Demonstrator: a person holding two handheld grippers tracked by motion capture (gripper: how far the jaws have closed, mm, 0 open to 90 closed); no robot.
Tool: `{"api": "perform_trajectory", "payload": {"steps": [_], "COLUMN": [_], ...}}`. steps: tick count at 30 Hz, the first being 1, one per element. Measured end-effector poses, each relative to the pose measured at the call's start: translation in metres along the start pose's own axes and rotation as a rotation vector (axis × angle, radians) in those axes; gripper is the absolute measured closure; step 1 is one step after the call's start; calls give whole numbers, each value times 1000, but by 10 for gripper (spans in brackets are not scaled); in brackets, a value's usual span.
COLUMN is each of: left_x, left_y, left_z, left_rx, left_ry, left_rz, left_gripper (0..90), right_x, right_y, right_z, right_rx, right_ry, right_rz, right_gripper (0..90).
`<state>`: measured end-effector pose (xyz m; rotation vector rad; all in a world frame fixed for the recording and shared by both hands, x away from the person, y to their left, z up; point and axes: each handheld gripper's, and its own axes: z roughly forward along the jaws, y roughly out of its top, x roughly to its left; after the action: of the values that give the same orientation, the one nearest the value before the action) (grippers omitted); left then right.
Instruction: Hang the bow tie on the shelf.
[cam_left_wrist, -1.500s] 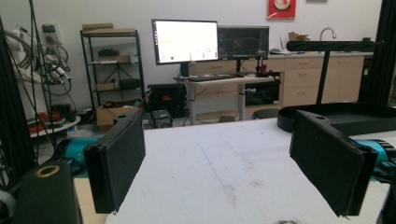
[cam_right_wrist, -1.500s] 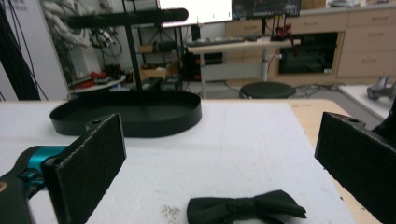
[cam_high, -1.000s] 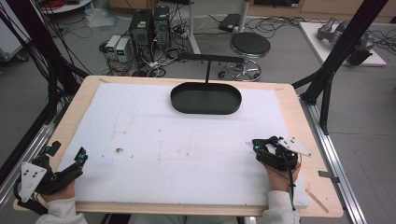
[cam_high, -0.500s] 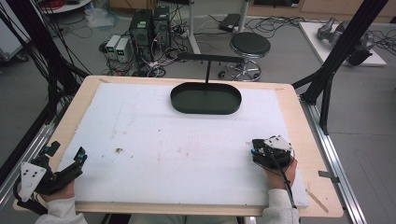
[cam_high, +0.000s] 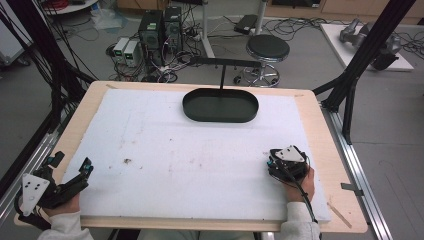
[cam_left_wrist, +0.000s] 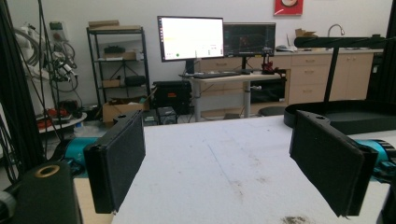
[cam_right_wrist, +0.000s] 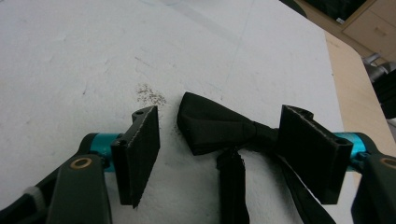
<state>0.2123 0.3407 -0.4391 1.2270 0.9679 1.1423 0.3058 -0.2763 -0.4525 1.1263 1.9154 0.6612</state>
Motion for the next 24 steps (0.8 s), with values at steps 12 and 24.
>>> {"api": "perform_trajectory", "payload": {"steps": [12, 24], "left_x": [0, 0], "left_y": [0, 0], "left_z": [1, 1], "left_rx": [8, 12], "left_ry": [6, 11], "left_rz": [-2, -2], "left_gripper": [192, 201], "right_x": [-4, -7], "right_y": [-2, -1], "right_z": [5, 8], "right_rx": [18, 26], "right_ry": [6, 19], "right_rz": [-3, -16], "right_gripper": [425, 634]}}
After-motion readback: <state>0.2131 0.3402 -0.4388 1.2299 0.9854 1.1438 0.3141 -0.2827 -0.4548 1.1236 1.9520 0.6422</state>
